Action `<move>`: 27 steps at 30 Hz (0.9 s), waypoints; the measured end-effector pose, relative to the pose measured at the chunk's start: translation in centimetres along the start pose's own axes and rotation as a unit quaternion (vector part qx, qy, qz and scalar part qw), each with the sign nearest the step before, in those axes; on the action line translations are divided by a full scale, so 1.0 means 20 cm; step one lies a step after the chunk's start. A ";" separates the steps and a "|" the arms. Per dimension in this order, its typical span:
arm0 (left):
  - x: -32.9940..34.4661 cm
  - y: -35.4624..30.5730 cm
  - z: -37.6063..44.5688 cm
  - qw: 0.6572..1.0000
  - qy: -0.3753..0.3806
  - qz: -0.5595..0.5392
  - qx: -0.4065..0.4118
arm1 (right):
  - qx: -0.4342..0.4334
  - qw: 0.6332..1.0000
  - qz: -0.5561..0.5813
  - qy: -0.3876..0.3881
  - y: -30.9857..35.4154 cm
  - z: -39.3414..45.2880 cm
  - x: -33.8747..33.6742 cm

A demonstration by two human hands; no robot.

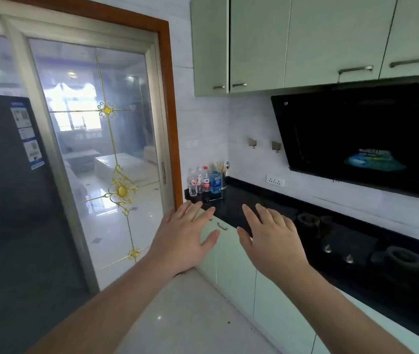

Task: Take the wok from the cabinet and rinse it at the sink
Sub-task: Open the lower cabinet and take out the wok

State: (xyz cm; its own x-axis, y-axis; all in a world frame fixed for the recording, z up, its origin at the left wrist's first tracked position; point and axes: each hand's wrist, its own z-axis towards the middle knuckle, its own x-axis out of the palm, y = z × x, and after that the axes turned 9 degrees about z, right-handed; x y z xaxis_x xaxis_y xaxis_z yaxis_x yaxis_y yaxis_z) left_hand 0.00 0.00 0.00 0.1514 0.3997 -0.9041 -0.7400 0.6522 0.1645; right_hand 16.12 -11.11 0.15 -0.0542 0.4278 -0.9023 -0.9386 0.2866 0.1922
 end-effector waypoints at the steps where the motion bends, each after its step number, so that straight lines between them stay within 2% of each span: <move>1: 0.03 0.03 0.03 1.000 0.004 0.004 0.007 | -0.002 1.000 0.001 0.008 0.01 0.04 0.04; 8: 0.35 0.31 0.22 0.998 -0.004 0.057 0.035 | -0.016 0.998 -0.029 0.060 0.13 0.36 0.41; 16: 0.72 0.54 0.46 0.999 0.037 0.009 0.014 | 0.007 0.999 -0.027 0.045 0.23 0.62 0.76; 21: 0.93 0.63 0.59 1.000 0.022 -0.003 -0.006 | 0.012 0.996 -0.054 0.065 0.18 0.76 0.93; 27: 1.21 0.62 0.91 1.000 0.028 0.003 0.001 | 0.019 0.996 -0.025 0.089 0.02 1.03 1.16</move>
State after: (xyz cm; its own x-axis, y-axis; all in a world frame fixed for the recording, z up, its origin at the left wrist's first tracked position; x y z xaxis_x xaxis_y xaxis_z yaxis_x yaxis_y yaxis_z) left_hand 6.40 29.48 -12.57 0.1100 0.3677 -0.9234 -0.7389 0.6517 0.1715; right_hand 21.49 16.68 -12.74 -0.0699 0.2552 -0.9643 -0.9281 0.3378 0.1567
